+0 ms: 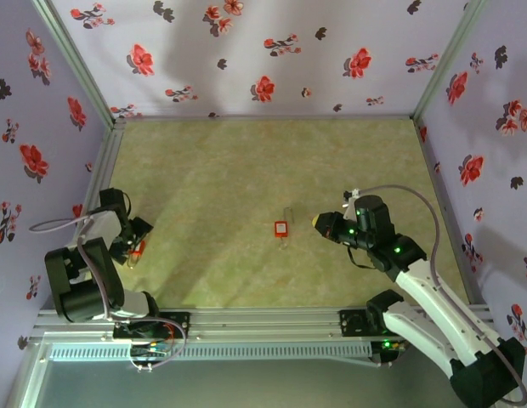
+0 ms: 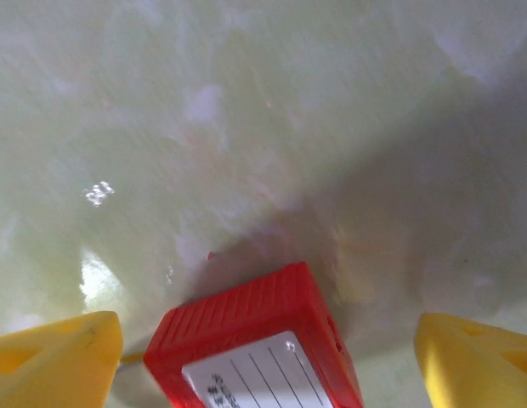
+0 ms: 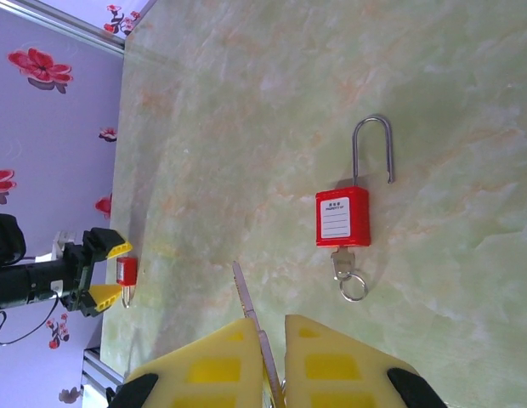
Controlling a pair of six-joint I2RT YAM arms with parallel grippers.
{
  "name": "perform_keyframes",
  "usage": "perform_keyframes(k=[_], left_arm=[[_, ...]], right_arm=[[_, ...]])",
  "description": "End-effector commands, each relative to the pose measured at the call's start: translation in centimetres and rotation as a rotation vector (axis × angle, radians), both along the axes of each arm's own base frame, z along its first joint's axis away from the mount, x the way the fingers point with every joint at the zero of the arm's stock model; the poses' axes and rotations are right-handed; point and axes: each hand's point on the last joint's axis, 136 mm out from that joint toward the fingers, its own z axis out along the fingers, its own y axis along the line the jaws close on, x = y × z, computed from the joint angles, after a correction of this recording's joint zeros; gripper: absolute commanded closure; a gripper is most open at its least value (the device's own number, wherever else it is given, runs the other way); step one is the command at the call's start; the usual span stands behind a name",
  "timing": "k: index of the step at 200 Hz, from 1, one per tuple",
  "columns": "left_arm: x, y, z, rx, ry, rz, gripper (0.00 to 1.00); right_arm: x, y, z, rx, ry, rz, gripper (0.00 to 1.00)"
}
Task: Unlock with the key
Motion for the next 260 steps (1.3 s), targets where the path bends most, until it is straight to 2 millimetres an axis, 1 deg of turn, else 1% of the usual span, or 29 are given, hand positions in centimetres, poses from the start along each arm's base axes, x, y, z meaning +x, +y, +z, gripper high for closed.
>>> perform_keyframes(k=[1, 25, 43, 60, 81, 105, 130, 149, 168, 178, 193, 213, 239, 260], left_arm=[[0.6, -0.5, -0.7, -0.043, -0.010, -0.025, 0.19], [0.6, -1.1, -0.9, -0.070, -0.035, -0.035, 0.28], [0.7, -2.2, -1.1, -0.103, -0.041, -0.059, 0.34], [1.0, -3.7, -1.0, -0.122, -0.048, -0.100, 0.39], [1.7, -6.0, -0.9, -0.145, -0.057, -0.152, 0.39], [2.7, -9.8, -1.0, -0.174, -0.070, -0.232, 0.40], [3.6, -15.1, -1.4, -0.230, -0.079, -0.314, 0.40], [4.0, -19.0, -2.0, -0.279, -0.078, -0.358, 0.40], [4.0, -22.0, -2.2, -0.295, -0.063, -0.401, 0.40], [3.9, -23.2, -2.3, -0.303, -0.062, -0.414, 0.40], [4.0, -24.0, -2.4, -0.320, -0.067, -0.402, 0.38], [3.9, -24.2, -1.9, -0.325, -0.079, -0.403, 0.28], [4.1, -24.0, 0.4, -0.316, -0.115, -0.418, 0.19], [4.0, -23.5, 2.6, -0.278, -0.130, -0.464, 0.16]], right_arm=[[-0.1, -0.2, 0.1, 0.016, -0.002, -0.009, 1.00], [-0.1, -0.3, 0.3, 0.017, -0.010, -0.019, 1.00], [0.1, -0.3, 0.2, 0.017, -0.008, -0.021, 1.00], [0.2, -0.2, 0.1, 0.021, -0.005, -0.021, 1.00], [0.3, -0.1, 0.1, 0.025, -0.001, -0.025, 1.00], [0.3, -0.2, -0.2, 0.025, 0.005, -0.030, 1.00], [0.4, -0.2, -0.5, 0.022, 0.013, -0.038, 1.00], [0.5, -0.2, -0.6, 0.023, 0.016, -0.041, 1.00], [0.4, -0.2, -0.9, 0.022, 0.026, -0.040, 1.00], [0.4, -0.3, -1.1, 0.020, 0.031, -0.042, 1.00], [0.3, -0.4, -1.3, 0.017, 0.036, -0.048, 1.00], [0.3, -0.4, -1.2, 0.020, 0.035, -0.050, 1.00], [0.3, -0.4, -1.2, 0.023, 0.034, -0.055, 1.00], [0.5, -0.3, -1.2, 0.029, 0.035, -0.058, 1.00]])
